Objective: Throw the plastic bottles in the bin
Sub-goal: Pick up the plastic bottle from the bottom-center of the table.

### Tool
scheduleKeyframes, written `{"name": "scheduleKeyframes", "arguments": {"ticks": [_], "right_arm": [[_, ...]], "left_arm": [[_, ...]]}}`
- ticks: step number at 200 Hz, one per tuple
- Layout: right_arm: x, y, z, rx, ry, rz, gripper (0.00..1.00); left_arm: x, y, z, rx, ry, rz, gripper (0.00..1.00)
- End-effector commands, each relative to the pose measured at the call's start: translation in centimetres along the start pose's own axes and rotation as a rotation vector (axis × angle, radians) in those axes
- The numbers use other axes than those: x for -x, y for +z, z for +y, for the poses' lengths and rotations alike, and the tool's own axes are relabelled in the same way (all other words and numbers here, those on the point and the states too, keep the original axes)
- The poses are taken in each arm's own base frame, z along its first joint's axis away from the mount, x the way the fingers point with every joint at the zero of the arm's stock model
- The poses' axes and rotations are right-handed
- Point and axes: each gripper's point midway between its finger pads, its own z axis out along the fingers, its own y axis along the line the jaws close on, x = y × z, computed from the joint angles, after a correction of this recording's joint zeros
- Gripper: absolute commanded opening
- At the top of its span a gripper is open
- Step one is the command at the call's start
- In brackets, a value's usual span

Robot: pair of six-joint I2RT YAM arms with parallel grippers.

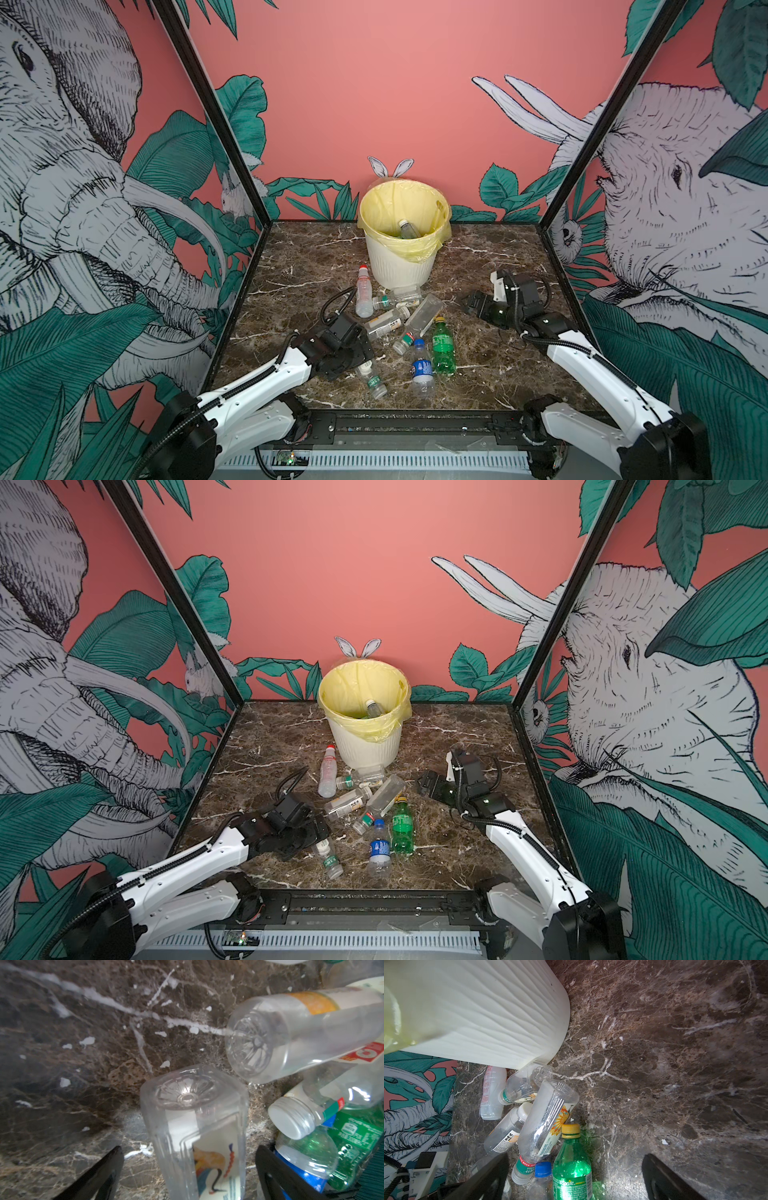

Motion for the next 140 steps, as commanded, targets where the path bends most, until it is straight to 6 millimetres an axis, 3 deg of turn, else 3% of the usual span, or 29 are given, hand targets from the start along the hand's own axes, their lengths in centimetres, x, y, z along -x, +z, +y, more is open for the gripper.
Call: {"name": "scheduleKeyframes", "arguments": {"ticks": [1, 140], "right_arm": [[0.0, 0.0, -0.4, -0.011, 0.007, -0.014, 0.99], [-0.6, -0.4, -0.2, 0.017, 0.080, -0.008, 0.99]], "left_arm": [[0.3, 0.5, 0.7, 0.018, -0.024, -0.033, 0.98], [1.5, 1.1, 0.6, 0.032, 0.028, -0.092, 0.73]]}}
